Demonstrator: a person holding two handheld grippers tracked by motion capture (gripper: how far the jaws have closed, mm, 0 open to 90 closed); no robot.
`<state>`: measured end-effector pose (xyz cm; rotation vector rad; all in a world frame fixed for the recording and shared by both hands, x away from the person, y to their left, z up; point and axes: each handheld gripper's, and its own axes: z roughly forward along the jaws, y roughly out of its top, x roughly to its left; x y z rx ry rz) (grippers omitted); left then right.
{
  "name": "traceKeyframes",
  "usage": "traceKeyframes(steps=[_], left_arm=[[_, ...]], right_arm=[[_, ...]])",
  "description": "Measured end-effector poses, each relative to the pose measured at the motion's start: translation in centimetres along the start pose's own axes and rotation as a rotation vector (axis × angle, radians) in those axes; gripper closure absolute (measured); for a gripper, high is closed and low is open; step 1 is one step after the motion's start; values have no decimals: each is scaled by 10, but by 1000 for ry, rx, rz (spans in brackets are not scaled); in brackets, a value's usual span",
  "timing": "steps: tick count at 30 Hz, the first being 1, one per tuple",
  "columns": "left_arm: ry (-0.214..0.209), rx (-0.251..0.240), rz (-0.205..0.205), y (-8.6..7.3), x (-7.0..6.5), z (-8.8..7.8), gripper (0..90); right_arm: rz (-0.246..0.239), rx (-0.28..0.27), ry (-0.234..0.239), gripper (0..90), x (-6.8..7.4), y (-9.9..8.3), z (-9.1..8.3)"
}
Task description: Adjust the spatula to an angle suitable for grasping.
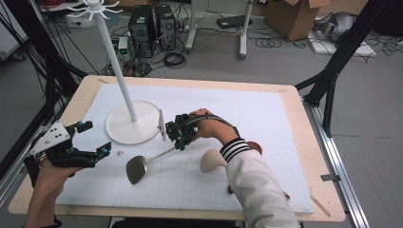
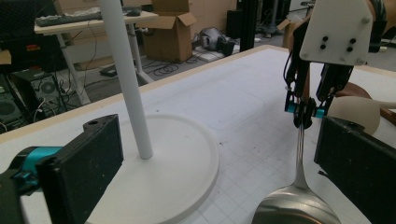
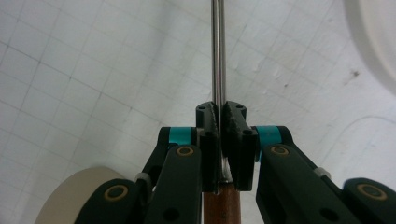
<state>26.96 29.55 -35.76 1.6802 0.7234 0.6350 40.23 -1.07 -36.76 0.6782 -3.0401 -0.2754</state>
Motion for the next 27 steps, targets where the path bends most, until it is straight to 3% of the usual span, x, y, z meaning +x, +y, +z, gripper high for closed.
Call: traceKeyframes(steps=[13,27], left_arm=[[-3,3,-2,-1,0,2,17],[2,1,-4,-2,1,1,17]], right_arm=[[26,27,33,847,1,-5,20],[18,52,65,836,-3,-1,40]])
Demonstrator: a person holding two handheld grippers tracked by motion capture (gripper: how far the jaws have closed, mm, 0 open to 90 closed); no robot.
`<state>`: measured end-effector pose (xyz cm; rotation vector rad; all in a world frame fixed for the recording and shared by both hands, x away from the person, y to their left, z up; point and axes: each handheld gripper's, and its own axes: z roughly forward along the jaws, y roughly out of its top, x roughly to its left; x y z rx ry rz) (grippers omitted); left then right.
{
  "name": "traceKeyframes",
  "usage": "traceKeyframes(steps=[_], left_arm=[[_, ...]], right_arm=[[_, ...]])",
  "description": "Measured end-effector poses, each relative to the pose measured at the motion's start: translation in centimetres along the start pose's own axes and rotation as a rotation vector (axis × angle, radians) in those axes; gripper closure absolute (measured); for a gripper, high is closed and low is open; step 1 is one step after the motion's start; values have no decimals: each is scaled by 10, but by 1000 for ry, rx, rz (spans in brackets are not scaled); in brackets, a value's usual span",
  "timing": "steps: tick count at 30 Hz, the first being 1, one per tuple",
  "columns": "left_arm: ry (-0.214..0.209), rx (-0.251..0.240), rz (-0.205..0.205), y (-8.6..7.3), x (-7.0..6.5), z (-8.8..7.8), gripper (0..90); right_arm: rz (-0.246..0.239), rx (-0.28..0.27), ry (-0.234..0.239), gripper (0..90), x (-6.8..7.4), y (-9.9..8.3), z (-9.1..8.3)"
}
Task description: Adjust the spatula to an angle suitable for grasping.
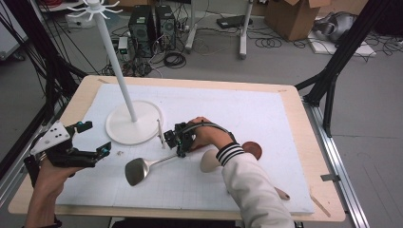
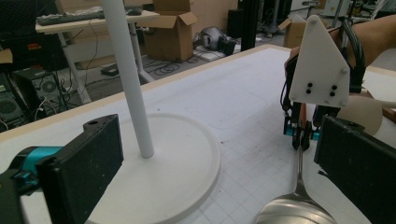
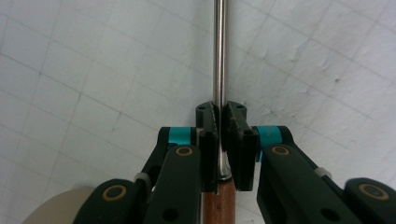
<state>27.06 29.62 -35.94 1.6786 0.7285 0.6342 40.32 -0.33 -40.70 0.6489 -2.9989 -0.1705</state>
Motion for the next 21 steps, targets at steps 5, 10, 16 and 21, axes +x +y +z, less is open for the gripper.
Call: traceKeyframes(steps=[5,10,16,21], left_arm=[[-1,5,2,0,-1,1,17],[-5,5,6,1,-4,3,17],[-17,20,15,2,-11,8,17],[-37,60,28,5,-15,13,17]], right_arm=[[11,-14,1,754,0,-1,-2],[26,-83,-41,602,3,-2,-10],[82,-235,-136,383,15,-12,-32],[129,-289,-192,190,30,-25,-48]])
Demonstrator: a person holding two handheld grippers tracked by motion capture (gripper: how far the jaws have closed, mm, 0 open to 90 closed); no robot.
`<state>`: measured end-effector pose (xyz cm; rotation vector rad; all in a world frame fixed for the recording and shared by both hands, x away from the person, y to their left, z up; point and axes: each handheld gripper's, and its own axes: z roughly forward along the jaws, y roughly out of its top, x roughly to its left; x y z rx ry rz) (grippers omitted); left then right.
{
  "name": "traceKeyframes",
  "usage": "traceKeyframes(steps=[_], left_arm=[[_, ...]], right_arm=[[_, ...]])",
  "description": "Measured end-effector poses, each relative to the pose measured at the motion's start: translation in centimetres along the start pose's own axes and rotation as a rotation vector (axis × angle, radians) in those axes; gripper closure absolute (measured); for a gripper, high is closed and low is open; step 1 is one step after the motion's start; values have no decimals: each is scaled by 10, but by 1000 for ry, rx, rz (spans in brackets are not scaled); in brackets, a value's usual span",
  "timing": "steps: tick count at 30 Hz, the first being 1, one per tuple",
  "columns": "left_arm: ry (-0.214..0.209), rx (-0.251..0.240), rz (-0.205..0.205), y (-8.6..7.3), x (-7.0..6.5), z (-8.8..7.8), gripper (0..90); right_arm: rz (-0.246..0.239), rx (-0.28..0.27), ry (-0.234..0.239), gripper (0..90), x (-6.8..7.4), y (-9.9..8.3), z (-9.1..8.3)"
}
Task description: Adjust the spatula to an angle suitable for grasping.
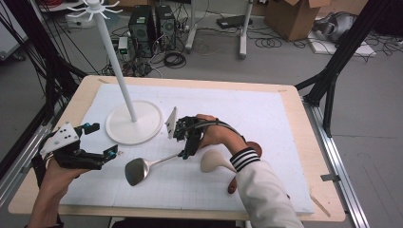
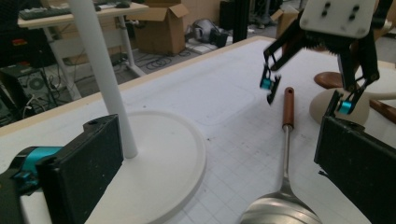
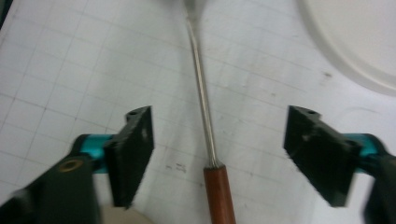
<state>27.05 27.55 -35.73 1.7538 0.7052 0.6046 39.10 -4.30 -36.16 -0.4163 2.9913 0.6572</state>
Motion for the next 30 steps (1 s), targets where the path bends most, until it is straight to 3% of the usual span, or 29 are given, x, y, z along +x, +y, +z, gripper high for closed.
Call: traceKeyframes(steps=[2,7,10,12,13,16,22,30], left_arm=[[4,17,17,5,-1,1,17],[-11,43,63,21,-6,4,17],[-25,90,100,28,-10,8,17],[-46,118,123,34,-13,12,17],[-55,125,130,36,-14,13,17],[-102,163,143,44,-16,20,17],[-117,241,175,59,-17,39,17],[-199,357,238,75,-24,70,17]], right_arm=[[29,-73,-20,143,2,-5,-11],[94,-164,-64,88,12,-14,-28],[110,-175,-108,87,17,-17,-37],[127,-233,-122,82,20,-21,-45],[146,-269,-135,38,22,-24,-50],[161,-288,-170,6,27,-32,-58],[196,-350,-233,6,41,-51,-74],[262,-457,-297,2,55,-77,-91]])
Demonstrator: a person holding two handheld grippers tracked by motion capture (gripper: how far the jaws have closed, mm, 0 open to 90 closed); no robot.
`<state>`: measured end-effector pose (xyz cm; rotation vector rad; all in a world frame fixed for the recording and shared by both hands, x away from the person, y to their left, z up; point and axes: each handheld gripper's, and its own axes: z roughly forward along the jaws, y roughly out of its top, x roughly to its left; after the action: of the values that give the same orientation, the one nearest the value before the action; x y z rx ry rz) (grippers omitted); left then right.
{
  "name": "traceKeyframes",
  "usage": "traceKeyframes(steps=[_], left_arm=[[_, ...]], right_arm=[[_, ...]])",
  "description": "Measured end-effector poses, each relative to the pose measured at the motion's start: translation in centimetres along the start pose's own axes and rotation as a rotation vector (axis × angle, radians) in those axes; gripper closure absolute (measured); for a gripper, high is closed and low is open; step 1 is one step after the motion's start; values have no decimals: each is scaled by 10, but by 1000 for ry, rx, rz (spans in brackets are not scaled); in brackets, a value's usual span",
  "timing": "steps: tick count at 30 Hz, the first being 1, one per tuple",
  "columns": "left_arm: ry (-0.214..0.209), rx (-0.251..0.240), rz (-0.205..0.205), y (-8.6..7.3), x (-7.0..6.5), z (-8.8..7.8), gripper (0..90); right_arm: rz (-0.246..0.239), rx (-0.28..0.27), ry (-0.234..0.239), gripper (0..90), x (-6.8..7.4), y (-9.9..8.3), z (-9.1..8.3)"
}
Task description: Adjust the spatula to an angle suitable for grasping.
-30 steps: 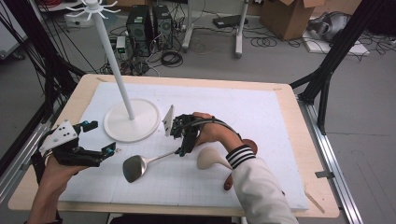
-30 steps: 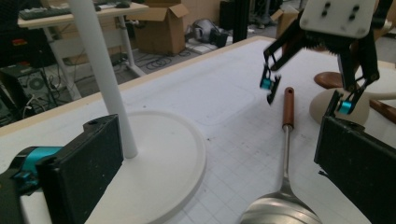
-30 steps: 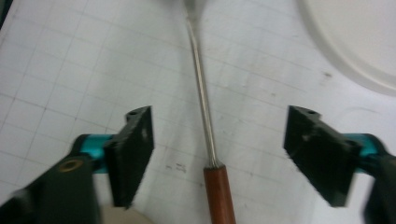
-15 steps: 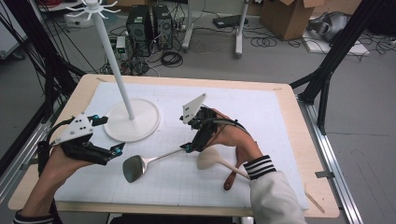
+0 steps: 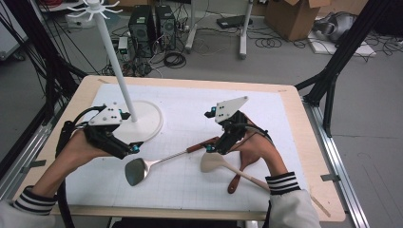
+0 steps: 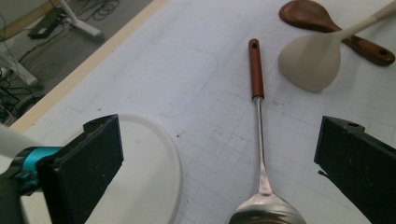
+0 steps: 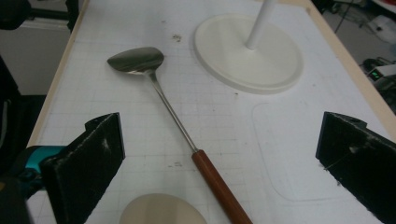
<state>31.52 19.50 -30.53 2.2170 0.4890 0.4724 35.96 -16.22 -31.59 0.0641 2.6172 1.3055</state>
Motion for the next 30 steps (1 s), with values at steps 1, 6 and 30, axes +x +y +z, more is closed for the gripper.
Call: traceKeyframes(steps=[1,6,30], left_arm=[[-4,16,0,3,0,4,17],[-31,88,19,13,-2,20,17],[-147,342,55,26,-6,87,111]], right_arm=[[8,-13,-9,2,0,-2,-4],[35,-48,-47,3,0,-12,-18],[128,-179,-154,3,5,-54,-59]])
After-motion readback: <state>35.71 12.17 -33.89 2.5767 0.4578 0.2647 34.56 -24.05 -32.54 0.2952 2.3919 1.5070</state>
